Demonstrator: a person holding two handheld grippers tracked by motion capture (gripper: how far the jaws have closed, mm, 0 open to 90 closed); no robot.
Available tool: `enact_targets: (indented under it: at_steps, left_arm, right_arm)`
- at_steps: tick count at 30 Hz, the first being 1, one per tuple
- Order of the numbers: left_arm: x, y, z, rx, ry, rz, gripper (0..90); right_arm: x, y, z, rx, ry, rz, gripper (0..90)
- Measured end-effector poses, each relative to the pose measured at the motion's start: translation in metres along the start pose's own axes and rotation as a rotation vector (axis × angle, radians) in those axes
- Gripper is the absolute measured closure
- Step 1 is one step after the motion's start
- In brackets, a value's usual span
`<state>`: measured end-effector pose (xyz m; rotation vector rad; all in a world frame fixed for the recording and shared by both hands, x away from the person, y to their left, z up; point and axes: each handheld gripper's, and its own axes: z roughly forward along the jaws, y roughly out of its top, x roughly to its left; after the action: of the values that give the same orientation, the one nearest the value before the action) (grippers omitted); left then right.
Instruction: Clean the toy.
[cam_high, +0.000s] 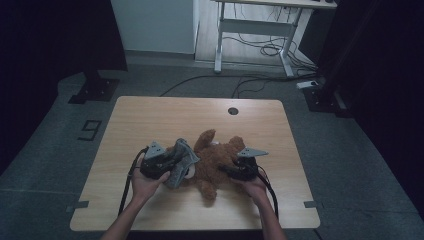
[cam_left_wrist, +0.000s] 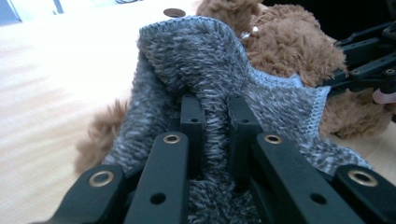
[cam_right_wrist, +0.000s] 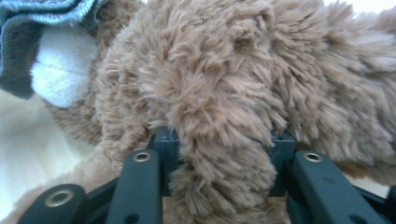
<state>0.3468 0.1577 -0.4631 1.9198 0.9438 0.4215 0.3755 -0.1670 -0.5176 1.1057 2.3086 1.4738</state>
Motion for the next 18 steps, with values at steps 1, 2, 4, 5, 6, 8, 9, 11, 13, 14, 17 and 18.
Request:
enact_targets:
  at_steps: [1, 2, 4, 5, 6, 8, 9, 11, 13, 14, 17, 18]
  left_arm:
    - [0.001, 0.004, 0.000, 0.005, 0.007, 0.008, 79.4]
    - [0.003, 0.009, 0.001, 0.011, 0.012, 0.012, 79.3]
    - [0.008, 0.016, 0.005, 0.015, 0.022, 0.003, 79.2]
    - [0.011, 0.020, 0.009, 0.016, 0.026, -0.009, 79.1]
    - [0.016, 0.025, 0.014, 0.015, 0.030, -0.029, 79.1]
    - [0.022, 0.033, 0.021, 0.014, 0.038, -0.046, 79.0]
    - [0.024, 0.037, 0.023, 0.014, 0.040, -0.050, 78.9]
    - [0.024, 0.044, 0.027, 0.014, 0.038, -0.048, 79.0]
    - [0.022, 0.053, 0.030, 0.006, 0.033, -0.034, 79.0]
    - [0.021, 0.057, 0.031, 0.004, 0.032, -0.029, 78.9]
    - [0.016, 0.073, 0.038, -0.016, 0.035, -0.010, 78.7]
    - [0.015, 0.076, 0.041, -0.015, 0.034, -0.005, 78.5]
  right_arm:
    - [0.000, 0.001, 0.001, -0.009, -0.009, 0.001, 61.3]
    - [0.000, 0.003, 0.002, -0.022, -0.024, 0.005, 62.0]
    - [-0.003, 0.007, 0.007, -0.045, -0.052, 0.012, 62.8]
    - [-0.005, 0.009, 0.010, -0.059, -0.069, 0.014, 63.0]
    - [-0.007, 0.011, 0.014, -0.071, -0.091, 0.016, 63.0]
    - [-0.015, 0.017, 0.022, -0.098, -0.140, 0.018, 63.0]
    - [-0.019, 0.019, 0.024, -0.107, -0.152, 0.022, 62.9]
    - [-0.025, 0.022, 0.028, -0.112, -0.148, 0.026, 62.6]
    - [-0.028, 0.023, 0.029, -0.110, -0.139, 0.000, 62.4]
    - [-0.029, 0.023, 0.029, -0.108, -0.130, -0.013, 62.4]
    - [-0.027, 0.020, 0.026, -0.106, -0.118, -0.048, 62.3]
    - [-0.026, 0.018, 0.025, -0.107, -0.112, -0.058, 62.2]
